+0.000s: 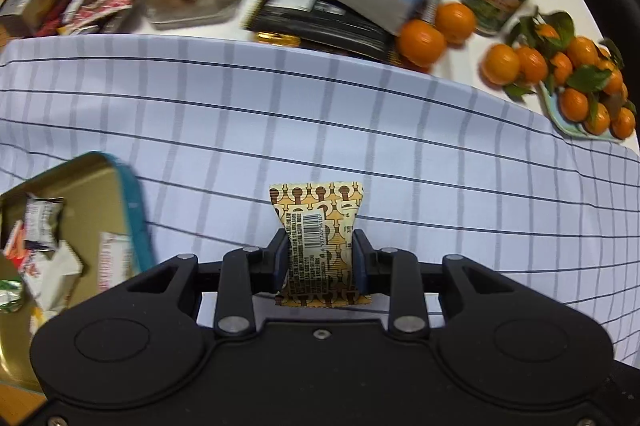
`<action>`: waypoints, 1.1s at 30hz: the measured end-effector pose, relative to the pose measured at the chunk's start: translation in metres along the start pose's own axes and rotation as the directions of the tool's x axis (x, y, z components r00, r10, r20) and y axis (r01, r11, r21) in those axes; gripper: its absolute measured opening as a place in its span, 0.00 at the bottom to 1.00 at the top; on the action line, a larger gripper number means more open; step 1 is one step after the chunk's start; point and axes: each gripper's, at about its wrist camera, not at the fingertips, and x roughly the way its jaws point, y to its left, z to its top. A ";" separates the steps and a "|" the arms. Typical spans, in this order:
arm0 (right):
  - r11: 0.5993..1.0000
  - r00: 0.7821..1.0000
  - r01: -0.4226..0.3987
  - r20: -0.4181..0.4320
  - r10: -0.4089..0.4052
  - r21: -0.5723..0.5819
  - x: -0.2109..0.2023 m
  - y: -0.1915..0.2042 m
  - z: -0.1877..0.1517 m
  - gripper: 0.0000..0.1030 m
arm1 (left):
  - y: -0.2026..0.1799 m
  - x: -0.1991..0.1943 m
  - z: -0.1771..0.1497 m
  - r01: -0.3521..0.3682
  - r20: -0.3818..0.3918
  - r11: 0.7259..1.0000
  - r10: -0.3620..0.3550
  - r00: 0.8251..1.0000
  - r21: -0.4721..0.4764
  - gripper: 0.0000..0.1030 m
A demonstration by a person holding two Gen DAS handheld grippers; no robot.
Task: Organize snacks
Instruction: 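Carry the biscuit packet and green candy over the gold tray with both tools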
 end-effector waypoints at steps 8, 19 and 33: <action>0.998 1.000 -0.002 0.012 0.003 -0.065 -0.003 0.058 -0.024 0.20 | 0.078 -0.012 -0.002 -0.070 0.015 0.987 0.073 0.997 -0.144 0.39; 0.989 0.995 -0.083 0.042 0.089 -0.124 -0.017 0.125 -0.044 0.20 | 0.155 -0.018 -0.011 -0.151 0.001 0.951 0.158 0.988 -0.270 0.39; 0.963 0.983 -0.148 0.074 0.168 -0.225 -0.027 0.194 -0.069 0.20 | 0.202 -0.024 -0.021 -0.233 -0.001 0.929 0.243 0.970 -0.287 0.39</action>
